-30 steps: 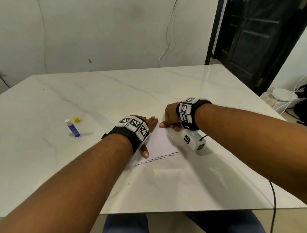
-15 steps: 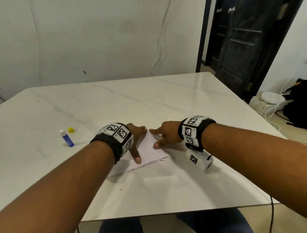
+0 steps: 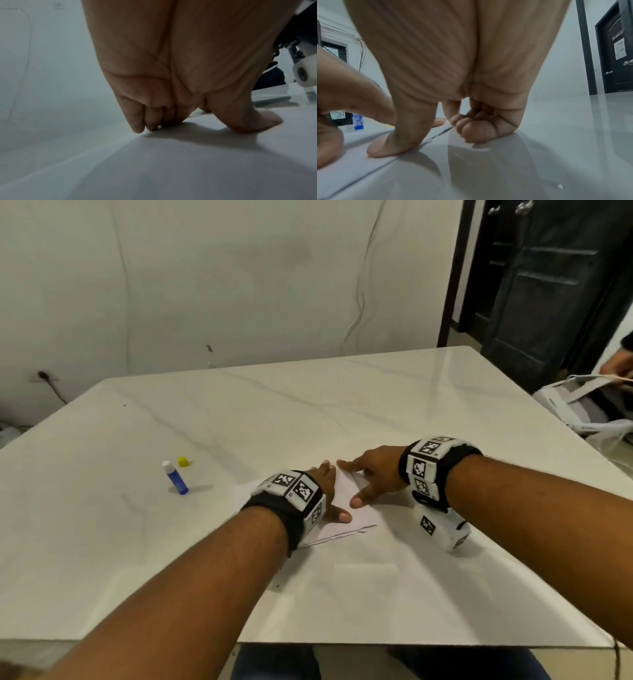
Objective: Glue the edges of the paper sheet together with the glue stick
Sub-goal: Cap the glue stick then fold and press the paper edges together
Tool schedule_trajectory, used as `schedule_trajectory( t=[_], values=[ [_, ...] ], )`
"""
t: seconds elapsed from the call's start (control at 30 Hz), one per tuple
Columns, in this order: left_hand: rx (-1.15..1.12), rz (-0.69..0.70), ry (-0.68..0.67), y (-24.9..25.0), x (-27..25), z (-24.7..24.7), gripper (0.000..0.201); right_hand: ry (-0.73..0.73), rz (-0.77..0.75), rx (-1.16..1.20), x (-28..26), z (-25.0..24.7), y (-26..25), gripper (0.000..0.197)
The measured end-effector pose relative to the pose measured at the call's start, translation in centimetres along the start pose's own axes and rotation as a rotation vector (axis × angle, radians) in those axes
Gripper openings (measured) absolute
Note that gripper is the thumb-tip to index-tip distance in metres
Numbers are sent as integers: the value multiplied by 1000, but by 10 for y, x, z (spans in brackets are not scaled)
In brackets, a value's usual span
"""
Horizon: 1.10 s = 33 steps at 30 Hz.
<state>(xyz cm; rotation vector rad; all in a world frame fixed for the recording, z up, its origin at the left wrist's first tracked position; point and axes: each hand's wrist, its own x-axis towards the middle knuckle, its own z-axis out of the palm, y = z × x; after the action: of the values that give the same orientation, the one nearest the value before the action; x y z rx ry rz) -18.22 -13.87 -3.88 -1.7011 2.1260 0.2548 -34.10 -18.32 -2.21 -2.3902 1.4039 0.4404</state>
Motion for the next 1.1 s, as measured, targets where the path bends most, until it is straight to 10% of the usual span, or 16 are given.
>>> schedule_trajectory(
  t=[0.43, 0.9, 1.1],
  values=[
    [12, -220, -129, -110, -76, 26, 142, 8, -18, -21, 7, 3, 3, 98],
    [-17, -220, -2, -106, -76, 28, 125, 16, -337, -194, 14, -1, -166, 84],
    [-36, -239, -54, -104, -76, 25, 135, 54, -221, -231, 11, 7, -149, 90]
  ],
)
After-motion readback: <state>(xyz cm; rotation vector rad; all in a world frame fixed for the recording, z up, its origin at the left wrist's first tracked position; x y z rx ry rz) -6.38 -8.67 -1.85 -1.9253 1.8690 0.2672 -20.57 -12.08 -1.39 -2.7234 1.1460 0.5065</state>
